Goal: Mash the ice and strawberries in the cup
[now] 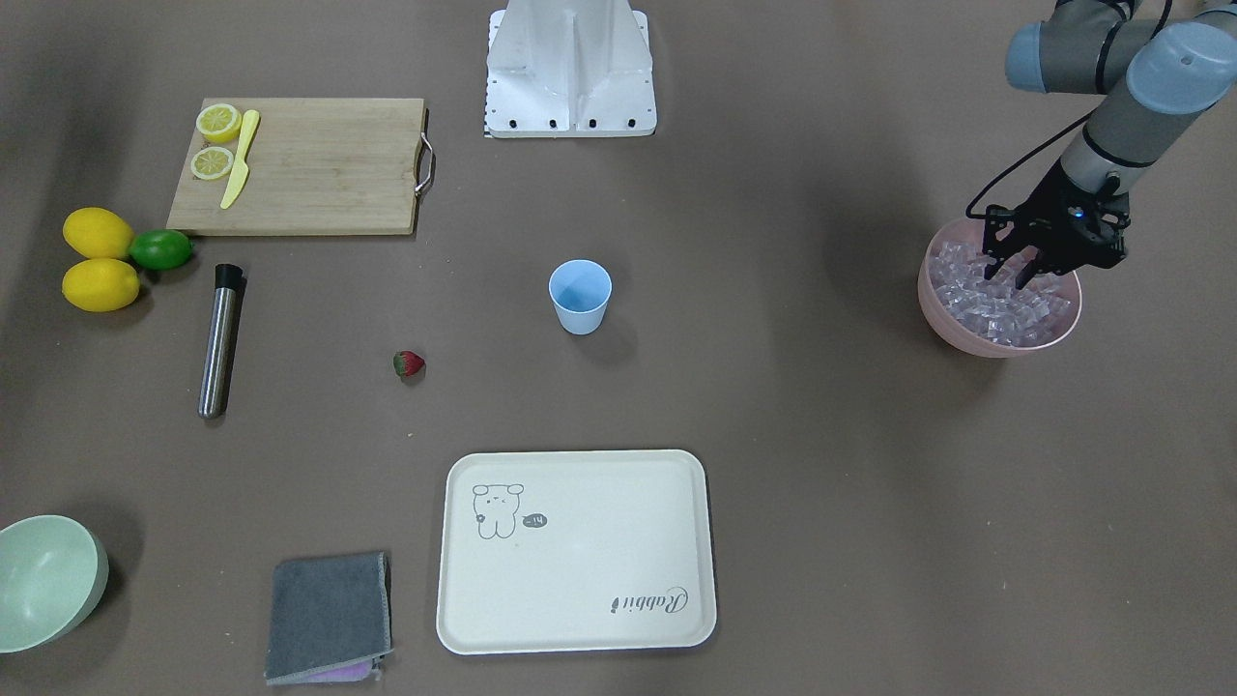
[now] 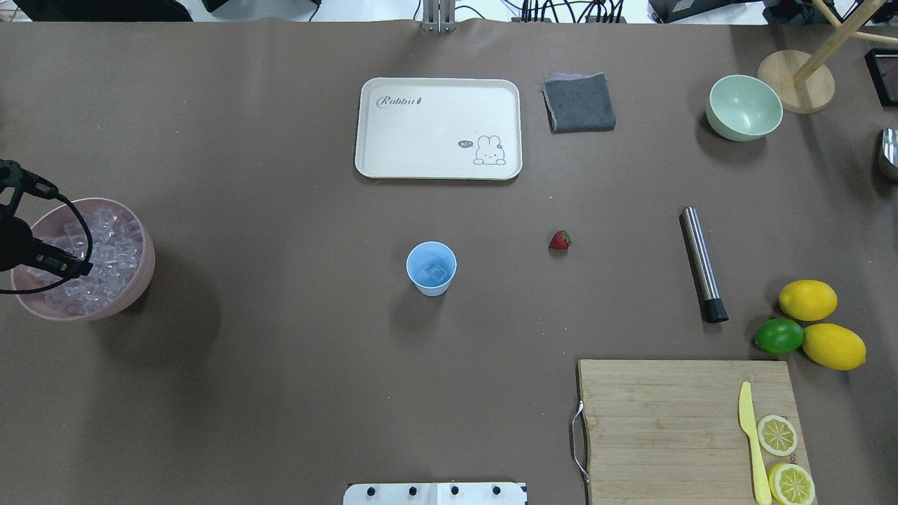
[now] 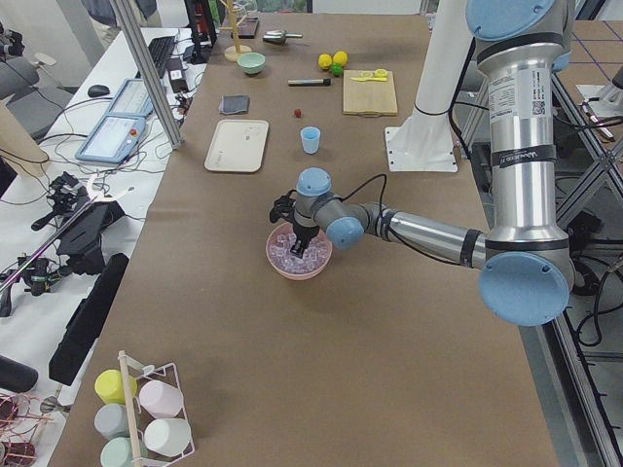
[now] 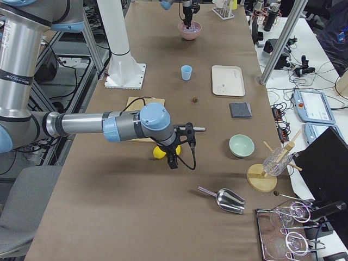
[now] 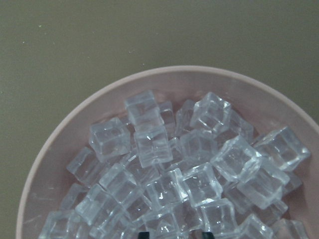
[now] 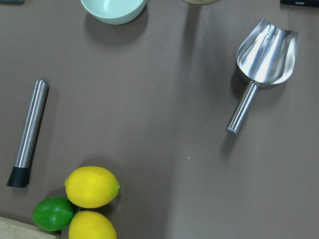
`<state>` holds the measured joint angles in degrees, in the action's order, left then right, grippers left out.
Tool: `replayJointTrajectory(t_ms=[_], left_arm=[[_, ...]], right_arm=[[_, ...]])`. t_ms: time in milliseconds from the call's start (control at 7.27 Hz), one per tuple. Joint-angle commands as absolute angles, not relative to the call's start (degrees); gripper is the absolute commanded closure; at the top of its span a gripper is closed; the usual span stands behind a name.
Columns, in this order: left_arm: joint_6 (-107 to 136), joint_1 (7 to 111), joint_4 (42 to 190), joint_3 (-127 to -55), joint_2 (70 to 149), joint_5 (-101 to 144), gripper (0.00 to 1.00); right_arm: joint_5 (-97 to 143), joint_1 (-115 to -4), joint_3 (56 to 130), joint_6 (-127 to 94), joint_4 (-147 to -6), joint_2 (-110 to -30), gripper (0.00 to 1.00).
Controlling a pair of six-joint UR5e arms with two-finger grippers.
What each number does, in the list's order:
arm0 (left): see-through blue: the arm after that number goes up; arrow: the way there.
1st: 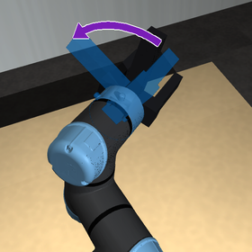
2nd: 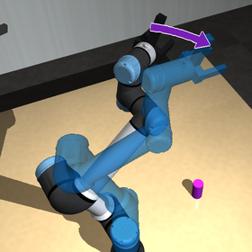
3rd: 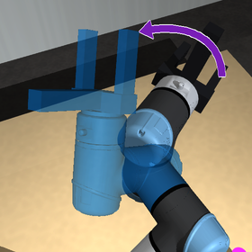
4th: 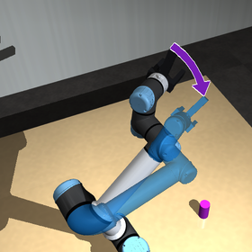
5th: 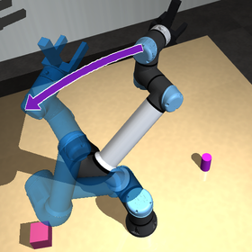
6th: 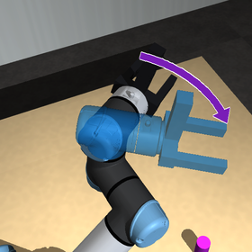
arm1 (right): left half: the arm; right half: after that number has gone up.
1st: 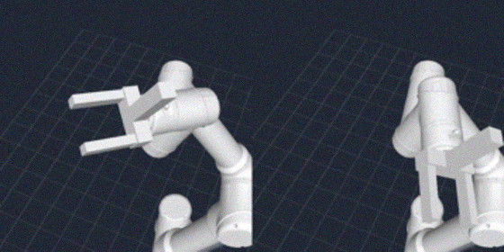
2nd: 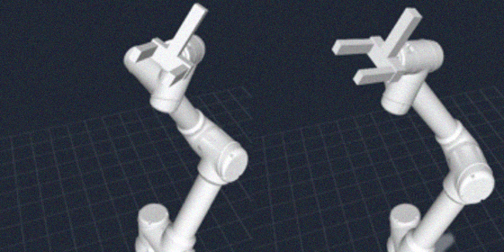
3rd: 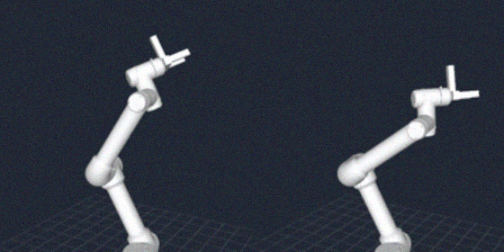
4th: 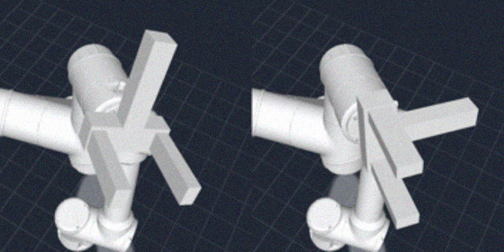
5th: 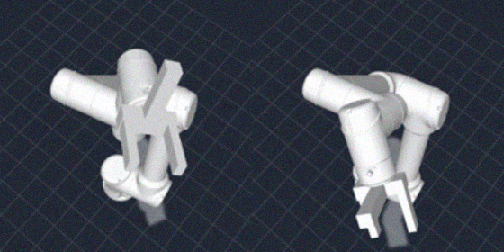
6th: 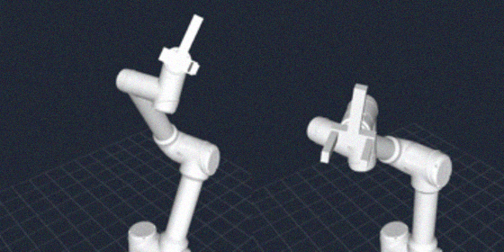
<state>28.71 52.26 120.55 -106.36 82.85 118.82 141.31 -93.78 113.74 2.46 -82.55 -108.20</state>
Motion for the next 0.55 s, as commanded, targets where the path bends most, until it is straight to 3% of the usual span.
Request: replayJointTrajectory(t_ms=[0,275,413], left_arm=[[29.6,52.4,119.9,-107.9,82.4,118.8,0.54],[37.2,51.9,120.6,-107.9,82.0,119.1,0.27],[42.3,51.9,120.8,-108.5,81.8,119.2,0.25]], right_arm=[[141.3,-93.8,113.7,2.5,-82.6,-108.2,0.00],[141.3,-93.8,113.8,2.5,-82.5,-108.2,0.00],[141.4,-93.8,113.9,2.4,-82.5,-108.2,0.00]])
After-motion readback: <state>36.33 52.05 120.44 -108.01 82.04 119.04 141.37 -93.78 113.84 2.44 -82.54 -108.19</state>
